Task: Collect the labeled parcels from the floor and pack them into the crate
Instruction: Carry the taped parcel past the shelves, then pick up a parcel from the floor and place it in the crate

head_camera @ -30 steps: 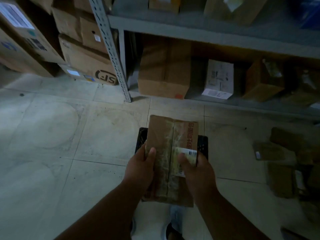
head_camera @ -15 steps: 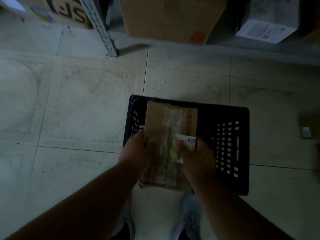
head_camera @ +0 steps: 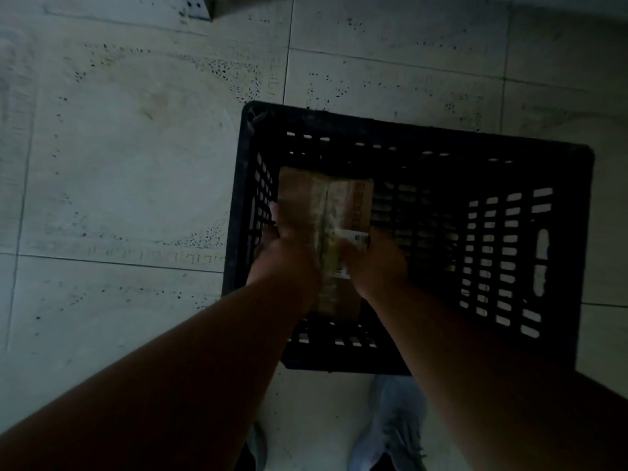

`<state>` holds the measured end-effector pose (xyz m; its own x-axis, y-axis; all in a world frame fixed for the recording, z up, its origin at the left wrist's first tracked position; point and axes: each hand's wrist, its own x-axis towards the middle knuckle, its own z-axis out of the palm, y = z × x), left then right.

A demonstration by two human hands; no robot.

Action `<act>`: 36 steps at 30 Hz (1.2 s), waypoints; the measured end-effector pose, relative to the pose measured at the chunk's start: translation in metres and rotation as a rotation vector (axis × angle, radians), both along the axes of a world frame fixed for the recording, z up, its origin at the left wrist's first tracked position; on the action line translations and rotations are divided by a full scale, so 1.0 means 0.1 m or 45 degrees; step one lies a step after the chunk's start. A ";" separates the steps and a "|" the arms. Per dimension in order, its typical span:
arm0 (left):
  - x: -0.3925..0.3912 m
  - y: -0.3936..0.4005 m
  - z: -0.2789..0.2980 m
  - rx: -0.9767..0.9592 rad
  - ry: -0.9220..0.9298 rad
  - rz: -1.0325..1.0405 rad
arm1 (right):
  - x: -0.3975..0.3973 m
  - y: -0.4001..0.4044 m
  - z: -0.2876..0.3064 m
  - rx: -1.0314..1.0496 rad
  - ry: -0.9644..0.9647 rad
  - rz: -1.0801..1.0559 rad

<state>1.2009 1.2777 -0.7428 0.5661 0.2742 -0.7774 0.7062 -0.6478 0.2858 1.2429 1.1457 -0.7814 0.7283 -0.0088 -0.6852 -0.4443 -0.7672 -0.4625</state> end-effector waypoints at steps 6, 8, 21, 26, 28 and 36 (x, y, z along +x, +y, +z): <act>-0.07 -0.07 -0.30 0.130 0.169 -0.334 | -0.01 0.07 -0.30 -0.024 0.081 0.133; -0.08 -0.07 -0.35 0.109 0.176 -0.347 | -0.01 0.07 -0.39 -0.055 0.049 0.179; 0.19 0.12 0.37 0.181 -0.094 -0.458 | 0.20 0.24 0.38 -0.311 -0.052 0.438; 0.07 0.06 1.91 0.064 -0.541 -0.226 | 0.21 0.23 2.09 -0.053 -0.345 0.385; -0.07 0.01 2.75 0.007 -0.588 -0.203 | 0.17 0.14 2.99 0.001 -0.361 0.370; -0.62 -0.23 5.68 -0.086 -1.054 -0.002 | -0.17 -0.54 6.07 0.267 -0.696 0.408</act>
